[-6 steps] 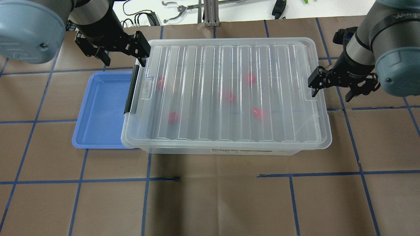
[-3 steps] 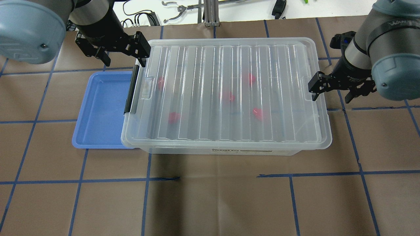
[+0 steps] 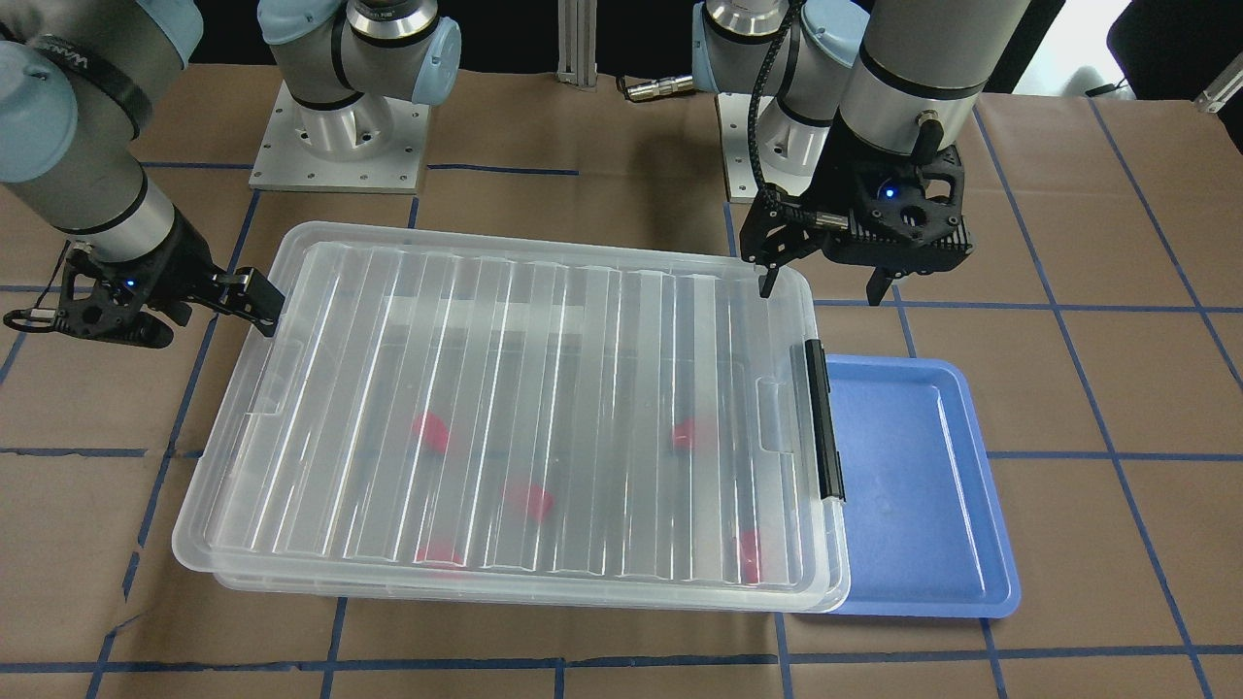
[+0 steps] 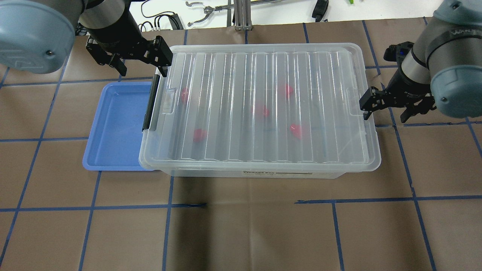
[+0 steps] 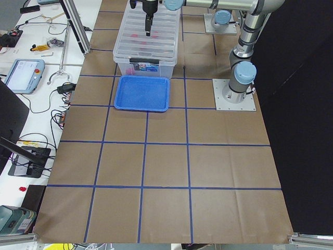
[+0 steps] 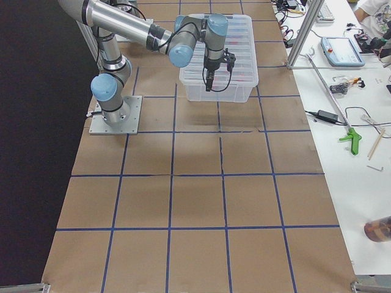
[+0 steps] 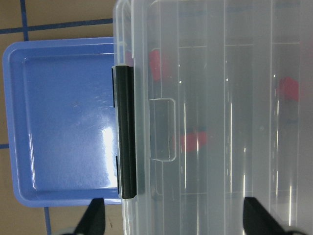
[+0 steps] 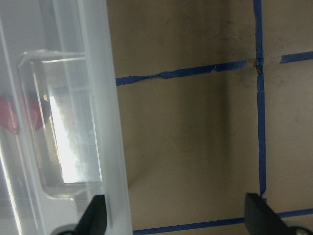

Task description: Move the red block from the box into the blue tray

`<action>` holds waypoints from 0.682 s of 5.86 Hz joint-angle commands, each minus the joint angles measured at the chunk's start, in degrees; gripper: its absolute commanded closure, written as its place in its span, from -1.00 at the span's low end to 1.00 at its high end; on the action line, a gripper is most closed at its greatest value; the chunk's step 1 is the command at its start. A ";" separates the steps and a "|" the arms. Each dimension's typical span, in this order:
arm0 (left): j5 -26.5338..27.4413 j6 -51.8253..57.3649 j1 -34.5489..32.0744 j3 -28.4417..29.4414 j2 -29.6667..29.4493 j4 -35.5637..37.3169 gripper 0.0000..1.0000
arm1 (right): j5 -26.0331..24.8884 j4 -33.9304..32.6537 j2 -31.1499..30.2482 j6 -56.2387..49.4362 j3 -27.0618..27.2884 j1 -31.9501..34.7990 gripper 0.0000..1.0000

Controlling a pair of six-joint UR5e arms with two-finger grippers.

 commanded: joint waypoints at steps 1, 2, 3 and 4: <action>0.04 0.00 0.00 0.00 0.00 0.00 -0.97 | 0.05 -2.69 0.06 -0.13 1.31 -0.11 -1.00; 0.04 0.00 -0.09 0.00 0.00 0.00 -0.98 | -0.56 -2.89 -0.03 -2.04 1.23 -0.29 -1.00; 0.04 0.00 0.00 -0.09 0.09 0.00 -0.97 | -0.57 -2.89 -0.03 -3.54 1.23 -1.24 -1.00; 0.04 0.00 0.00 0.00 0.18 0.00 -0.98 | -0.65 -2.89 -0.03 -6.43 1.14 -2.91 -1.00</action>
